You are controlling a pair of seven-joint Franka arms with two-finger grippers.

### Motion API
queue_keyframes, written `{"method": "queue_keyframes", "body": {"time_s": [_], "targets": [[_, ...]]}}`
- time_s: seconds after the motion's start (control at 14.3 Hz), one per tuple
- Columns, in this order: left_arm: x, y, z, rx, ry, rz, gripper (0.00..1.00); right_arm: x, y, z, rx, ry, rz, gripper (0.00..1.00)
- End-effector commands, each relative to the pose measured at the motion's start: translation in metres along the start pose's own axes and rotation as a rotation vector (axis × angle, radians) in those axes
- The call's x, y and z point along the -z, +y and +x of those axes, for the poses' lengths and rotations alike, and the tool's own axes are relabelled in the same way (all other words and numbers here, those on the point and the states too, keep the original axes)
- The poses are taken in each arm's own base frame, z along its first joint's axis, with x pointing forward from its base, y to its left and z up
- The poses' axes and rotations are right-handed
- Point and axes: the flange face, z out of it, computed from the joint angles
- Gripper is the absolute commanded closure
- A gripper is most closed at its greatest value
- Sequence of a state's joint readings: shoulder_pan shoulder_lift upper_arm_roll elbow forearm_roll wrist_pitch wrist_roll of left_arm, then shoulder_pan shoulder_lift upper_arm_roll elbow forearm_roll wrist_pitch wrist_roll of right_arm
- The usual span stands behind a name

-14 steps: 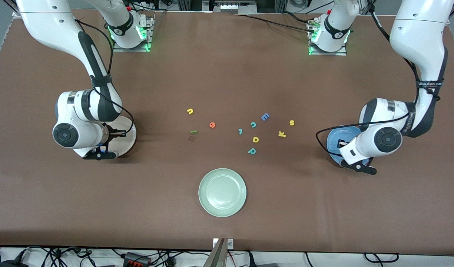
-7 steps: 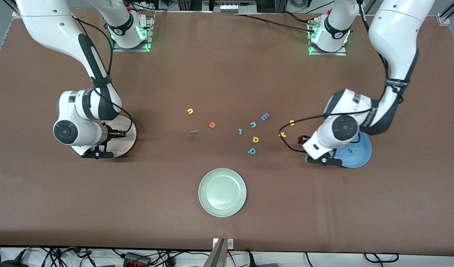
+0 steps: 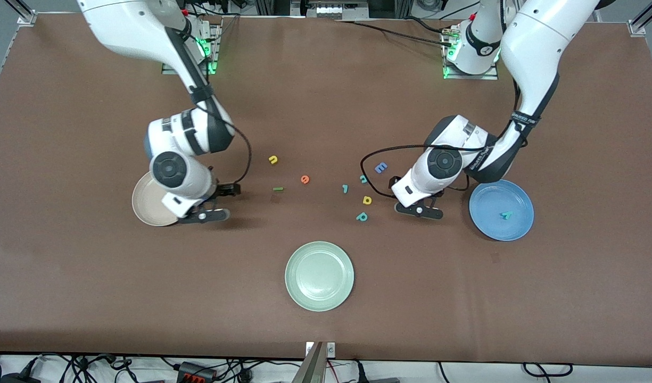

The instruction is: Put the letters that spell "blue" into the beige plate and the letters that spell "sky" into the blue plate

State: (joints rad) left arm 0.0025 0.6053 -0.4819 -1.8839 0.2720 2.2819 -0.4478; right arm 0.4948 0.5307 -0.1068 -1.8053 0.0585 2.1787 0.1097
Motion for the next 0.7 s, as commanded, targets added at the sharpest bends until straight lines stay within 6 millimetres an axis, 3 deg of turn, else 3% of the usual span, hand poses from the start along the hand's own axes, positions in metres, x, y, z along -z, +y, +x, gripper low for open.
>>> {"method": "queue_keyframes", "body": {"time_s": [0.0,0.21,0.49,0.63], "targets": [[-0.017,0.0,-0.002,0.0,0.016,-0.016,0.0,-0.005,-0.047,-0.004,0.281,0.032,0.009,0.0],[-0.028,-0.004,0.0,0.007,0.019,-0.03,0.0,-0.012,-0.073,-0.006,0.534,0.057,0.019,0.0],[-0.032,-0.008,0.002,-0.057,0.046,0.013,0.0,-0.031,-0.088,-0.004,0.83,0.097,0.01,0.0],[-0.04,-0.009,0.003,-0.068,0.052,0.012,0.05,-0.036,-0.097,-0.005,0.921,0.112,0.01,0.0]]}}
